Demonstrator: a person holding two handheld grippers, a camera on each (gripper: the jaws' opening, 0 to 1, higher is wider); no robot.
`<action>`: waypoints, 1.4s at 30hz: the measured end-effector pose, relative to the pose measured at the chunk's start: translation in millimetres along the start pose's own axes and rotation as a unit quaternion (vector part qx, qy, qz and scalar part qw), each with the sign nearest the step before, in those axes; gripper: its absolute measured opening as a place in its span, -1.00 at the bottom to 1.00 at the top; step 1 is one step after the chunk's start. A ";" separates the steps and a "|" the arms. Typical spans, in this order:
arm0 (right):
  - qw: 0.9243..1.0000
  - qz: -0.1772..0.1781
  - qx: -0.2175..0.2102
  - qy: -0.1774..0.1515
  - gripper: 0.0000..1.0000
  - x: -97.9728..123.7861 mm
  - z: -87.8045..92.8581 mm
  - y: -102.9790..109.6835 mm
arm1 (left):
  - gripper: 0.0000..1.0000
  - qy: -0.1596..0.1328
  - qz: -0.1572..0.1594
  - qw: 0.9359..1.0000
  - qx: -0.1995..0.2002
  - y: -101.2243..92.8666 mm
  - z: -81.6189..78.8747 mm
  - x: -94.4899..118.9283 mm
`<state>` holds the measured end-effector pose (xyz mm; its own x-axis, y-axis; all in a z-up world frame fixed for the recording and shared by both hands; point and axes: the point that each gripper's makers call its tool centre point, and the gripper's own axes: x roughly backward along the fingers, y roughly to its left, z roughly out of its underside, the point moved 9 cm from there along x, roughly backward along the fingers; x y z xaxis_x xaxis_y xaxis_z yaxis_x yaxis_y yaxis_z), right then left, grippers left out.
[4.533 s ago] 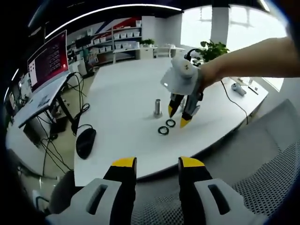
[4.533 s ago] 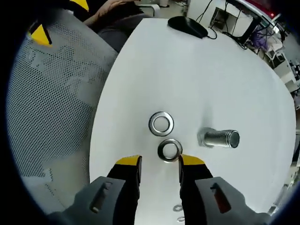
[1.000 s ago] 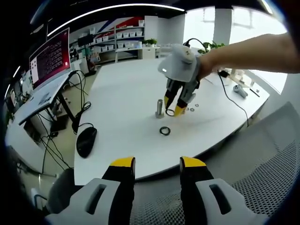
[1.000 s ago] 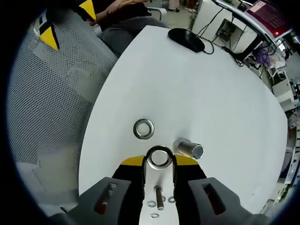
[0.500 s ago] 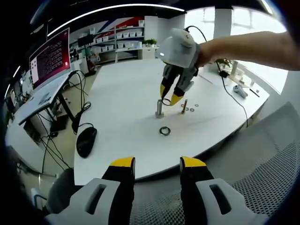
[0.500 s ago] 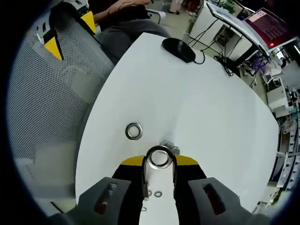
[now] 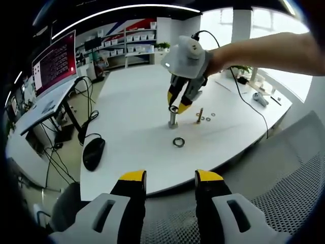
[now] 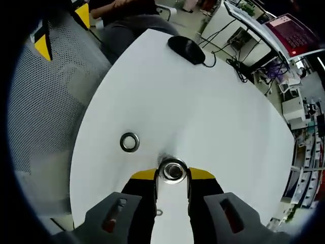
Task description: Place the washer onto the threaded stud by aligning its center hole with the stud, sliding it down to the base, and recovering from edge contact or off-axis alignment until the washer reaches the visible bottom stop.
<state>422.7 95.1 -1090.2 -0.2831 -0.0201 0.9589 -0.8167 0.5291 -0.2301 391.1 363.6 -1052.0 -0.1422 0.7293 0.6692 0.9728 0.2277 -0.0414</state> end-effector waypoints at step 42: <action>0.995 -0.057 -0.085 -0.012 -0.37 -43.6 14.7 -6.4 | -0.27 0.006 0.001 1.000 -0.004 -0.7 0.8 0.0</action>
<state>432.9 80.1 -1133.0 -0.2079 -0.1077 0.9722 -0.7474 0.6586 -0.0869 390.3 364.0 -1052.6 -0.1381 0.7226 0.6773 0.9744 0.2215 -0.0377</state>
